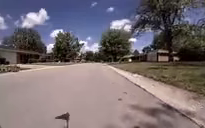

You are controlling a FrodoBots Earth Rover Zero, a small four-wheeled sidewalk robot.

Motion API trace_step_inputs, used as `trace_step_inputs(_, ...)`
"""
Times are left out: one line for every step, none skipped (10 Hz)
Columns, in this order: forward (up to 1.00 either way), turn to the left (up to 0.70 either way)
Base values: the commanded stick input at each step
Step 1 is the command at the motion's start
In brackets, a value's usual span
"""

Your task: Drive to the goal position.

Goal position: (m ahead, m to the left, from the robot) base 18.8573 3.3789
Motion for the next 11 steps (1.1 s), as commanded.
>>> trace_step_inputs(0.85, 0.0)
trace_step_inputs(0.85, 0.0)
trace_step_inputs(0.85, -0.01)
trace_step_inputs(0.85, -0.07)
trace_step_inputs(0.85, -0.33)
trace_step_inputs(0.85, -0.34)
trace_step_inputs(0.85, -0.34)
trace_step_inputs(0.85, -0.27)
trace_step_inputs(0.85, -0.01)
trace_step_inputs(0.85, 0.0)
trace_step_inputs(0.85, 0.0)
